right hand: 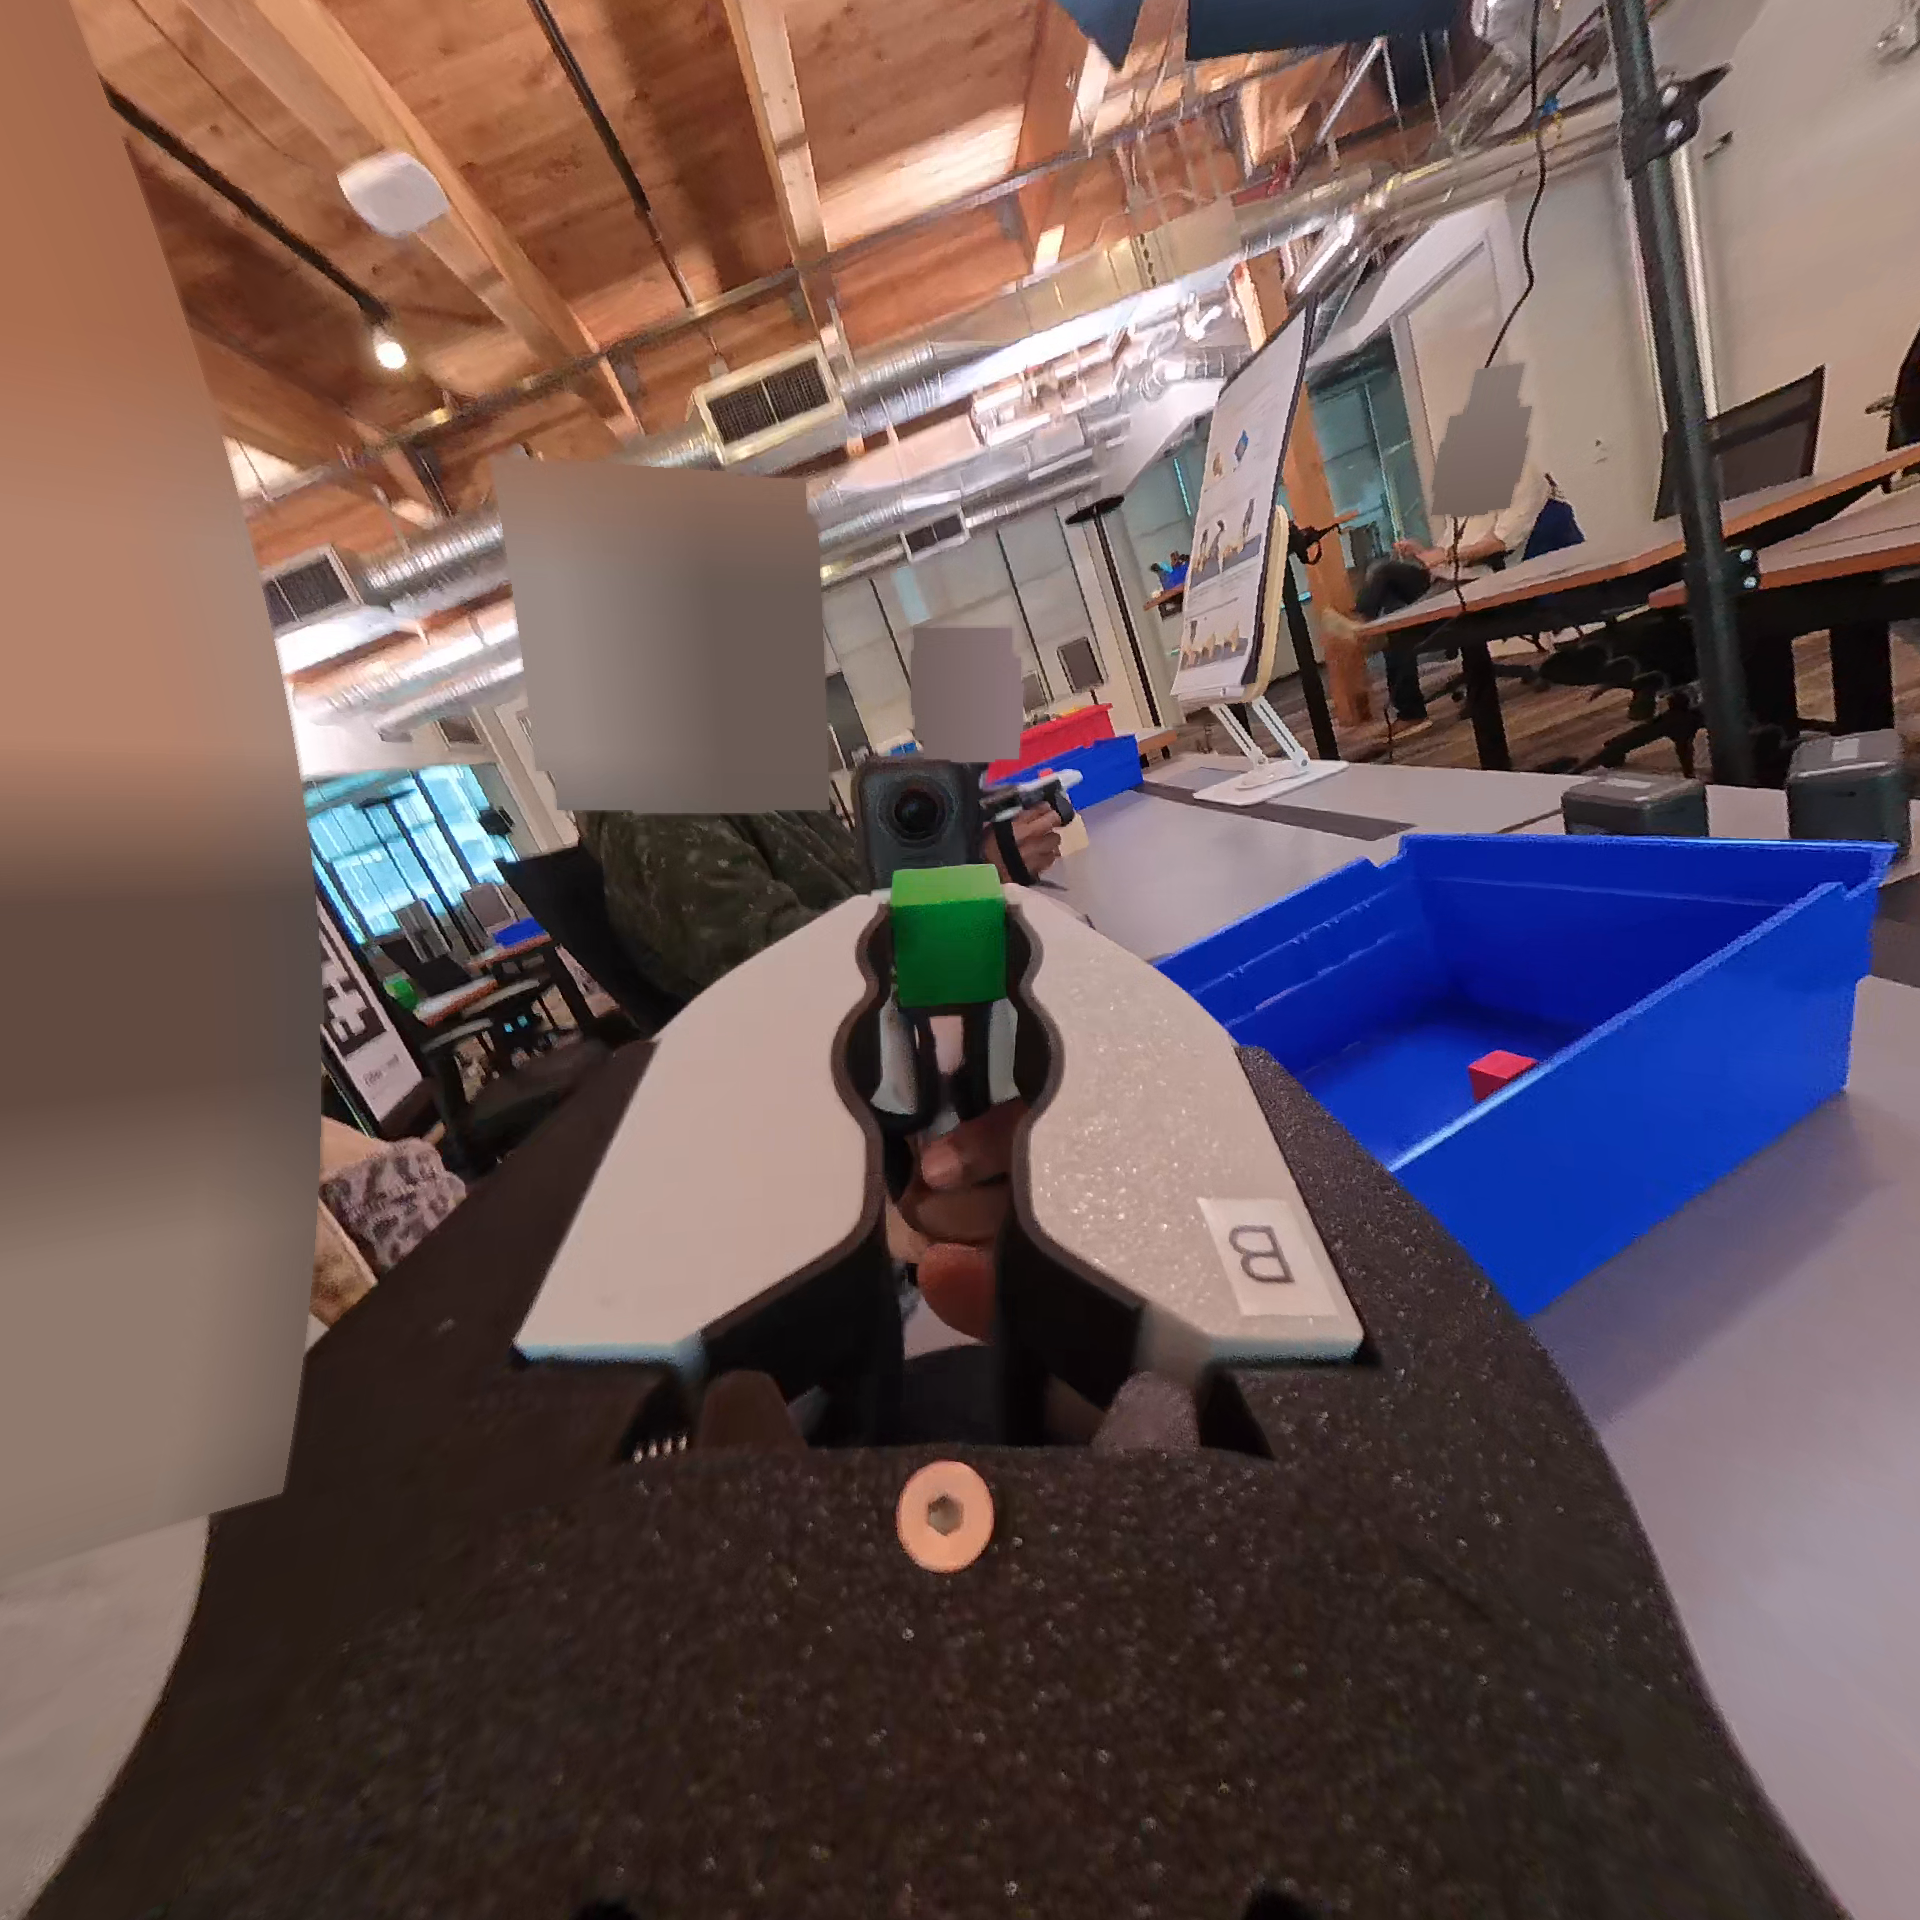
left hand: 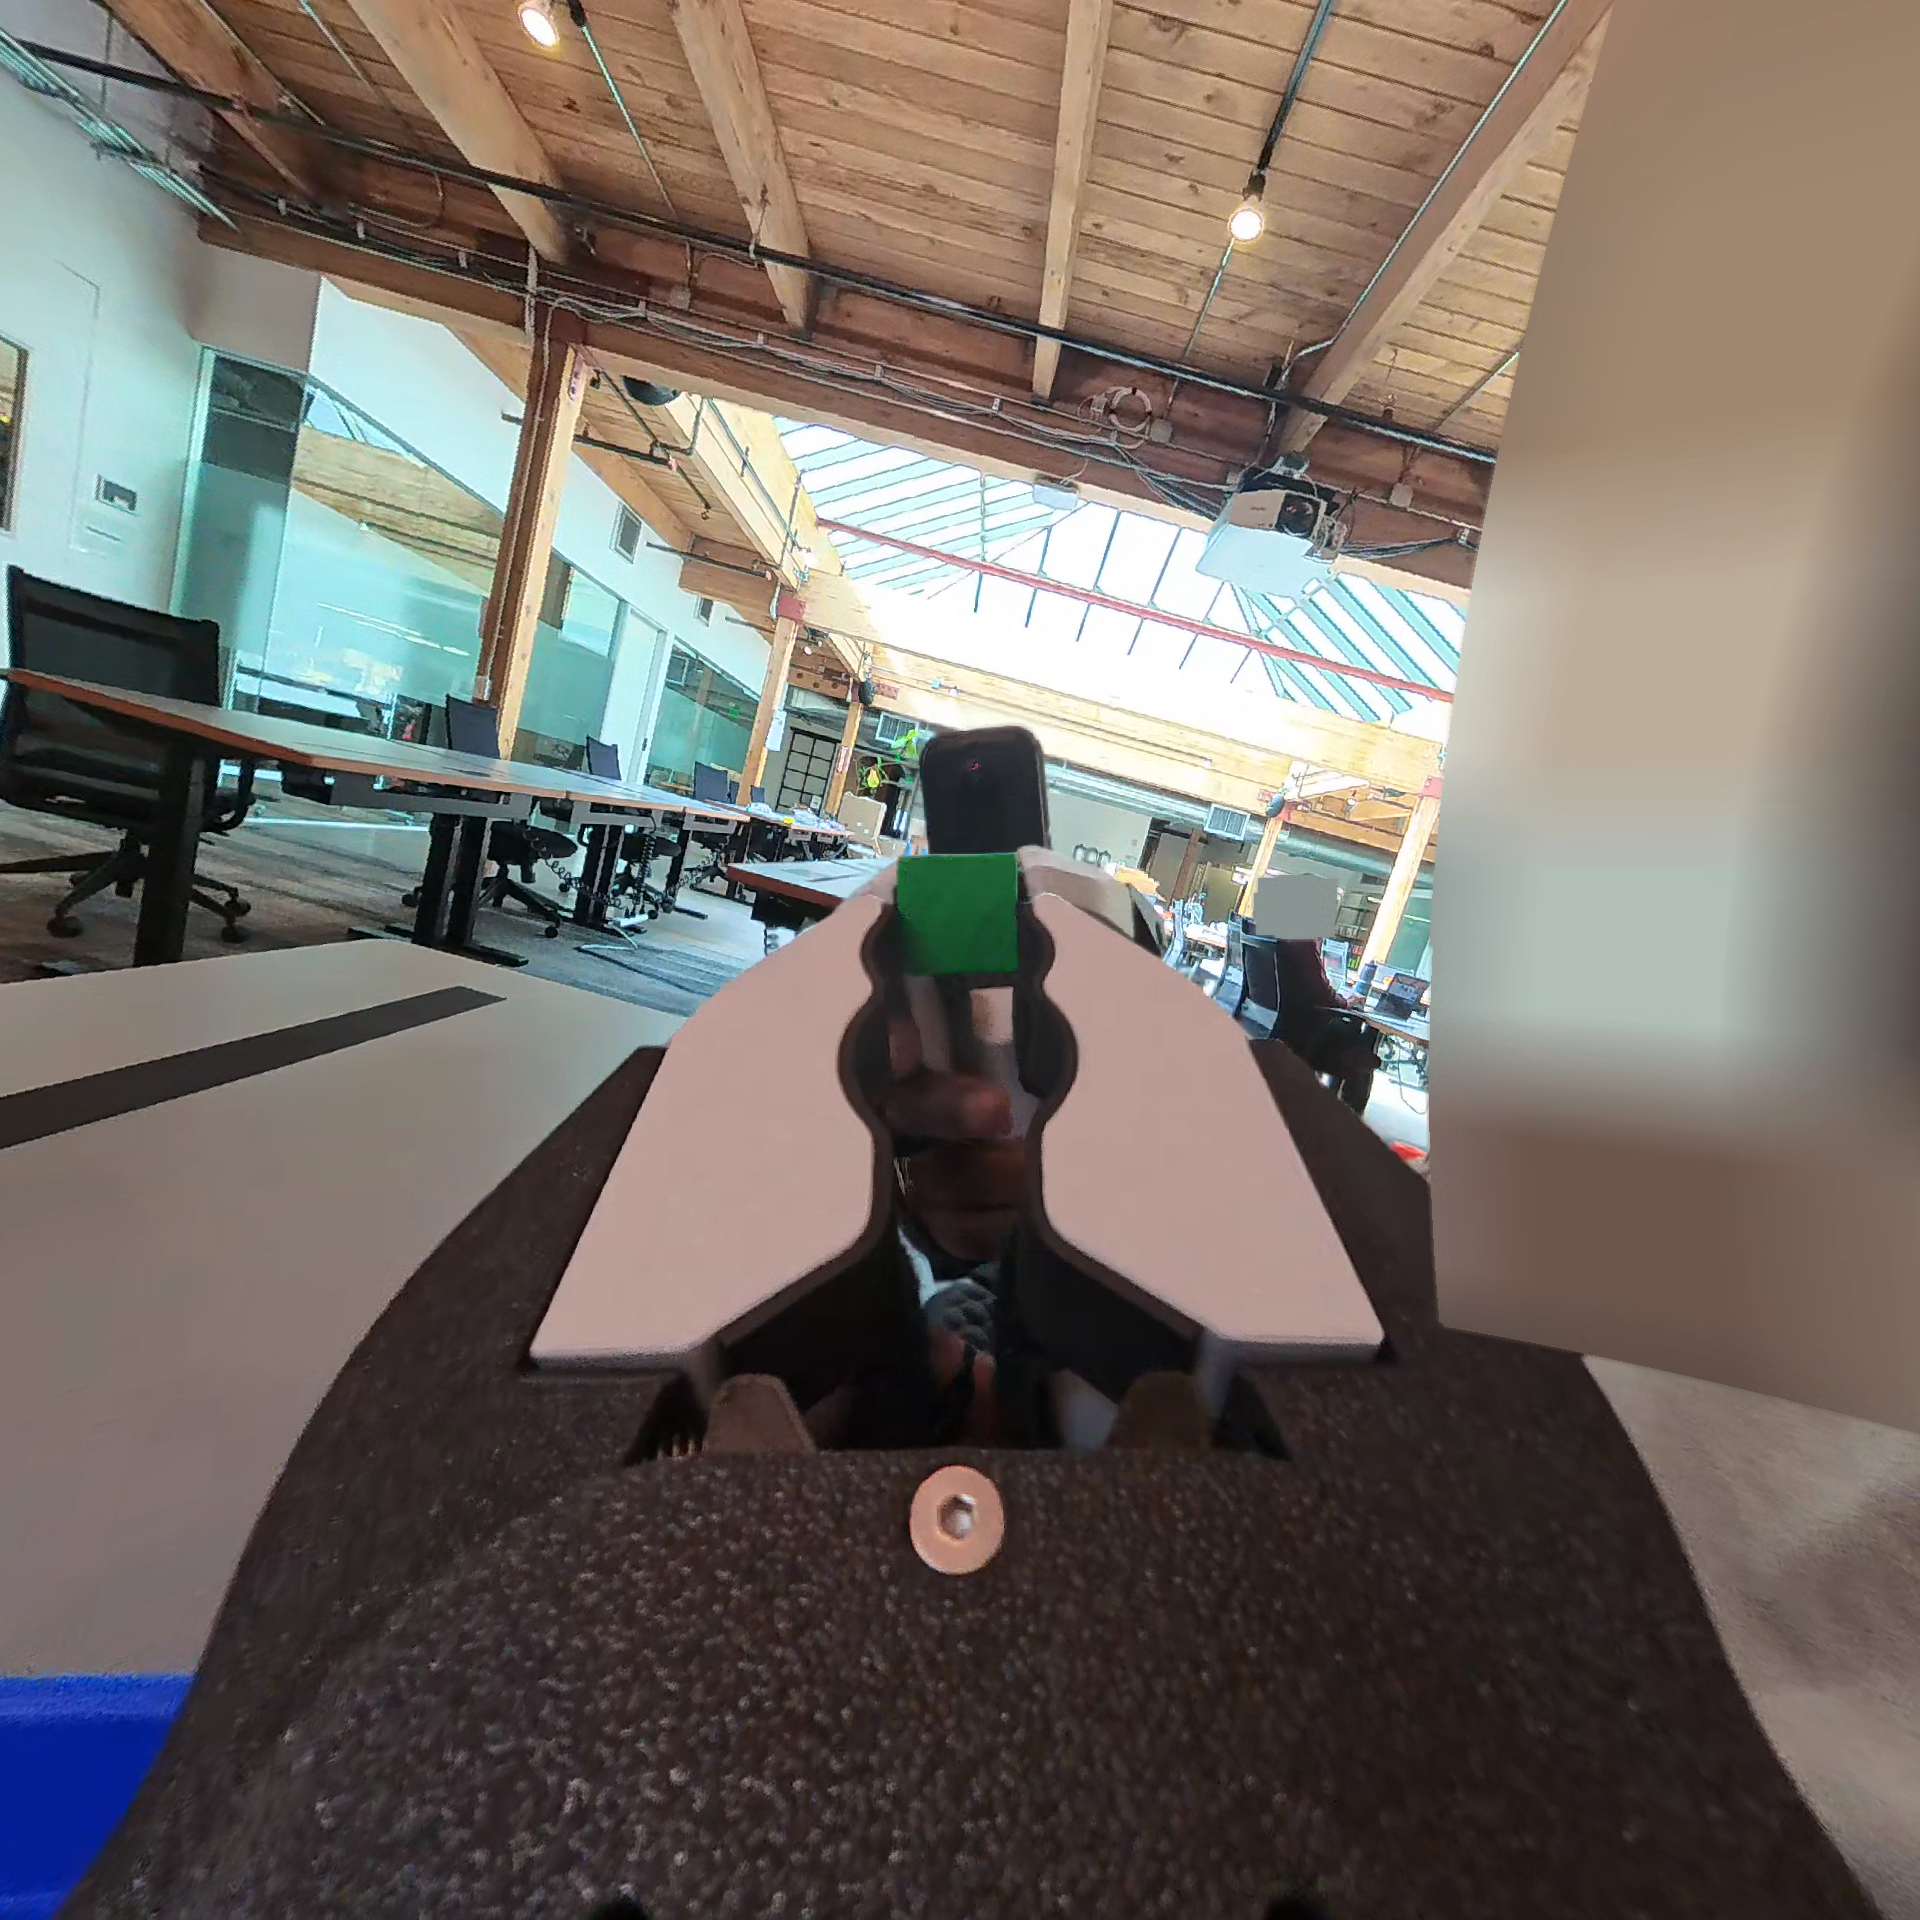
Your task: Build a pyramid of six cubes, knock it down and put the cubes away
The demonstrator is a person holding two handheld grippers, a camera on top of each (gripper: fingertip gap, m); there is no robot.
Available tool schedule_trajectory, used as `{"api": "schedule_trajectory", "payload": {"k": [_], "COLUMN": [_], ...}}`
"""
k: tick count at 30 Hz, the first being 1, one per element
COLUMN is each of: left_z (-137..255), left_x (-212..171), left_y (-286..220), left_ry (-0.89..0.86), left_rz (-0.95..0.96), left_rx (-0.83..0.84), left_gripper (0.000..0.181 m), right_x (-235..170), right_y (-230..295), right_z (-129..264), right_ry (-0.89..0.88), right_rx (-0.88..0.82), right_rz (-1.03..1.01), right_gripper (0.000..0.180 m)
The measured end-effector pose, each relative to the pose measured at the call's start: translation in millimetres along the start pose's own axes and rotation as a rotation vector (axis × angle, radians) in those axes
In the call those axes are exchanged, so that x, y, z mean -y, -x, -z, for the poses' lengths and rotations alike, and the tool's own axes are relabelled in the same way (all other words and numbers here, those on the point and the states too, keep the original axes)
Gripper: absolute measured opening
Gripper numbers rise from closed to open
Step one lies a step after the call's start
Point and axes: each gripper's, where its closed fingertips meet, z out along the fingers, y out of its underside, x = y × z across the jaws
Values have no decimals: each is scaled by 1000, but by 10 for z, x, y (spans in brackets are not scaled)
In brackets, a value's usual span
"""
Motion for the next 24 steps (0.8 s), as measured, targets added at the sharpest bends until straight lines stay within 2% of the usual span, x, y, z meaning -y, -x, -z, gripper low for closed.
{"api": "schedule_trajectory", "payload": {"k": [4,6,9,11,14,18,24], "left_z": [44,127,284,346,388,476,543], "left_x": [-174,-375,-595,-644,-641,-628,-602], "left_y": [89,166,236,244,229,241,258], "left_ry": [169,346,544,586,581,586,586], "left_rz": [-50,-126,-204,-220,-215,-218,-224], "left_rx": [104,205,316,351,360,385,402], "left_gripper": [31,36,41,41,41,42,42], "right_x": [95,30,-238,-437,-787,-1053,-1195], "right_y": [-85,-258,-696,-916,-1034,-1162,-1277], "right_z": [176,337,726,935,1097,1229,1344], "right_ry": [138,381,875,1148,1435,1633,1721], "right_rx": [-36,-101,-275,-341,-318,-302,-326], "right_rz": [113,197,353,396,365,368,349], "right_gripper": [20,20,20,20,20,20,20]}}
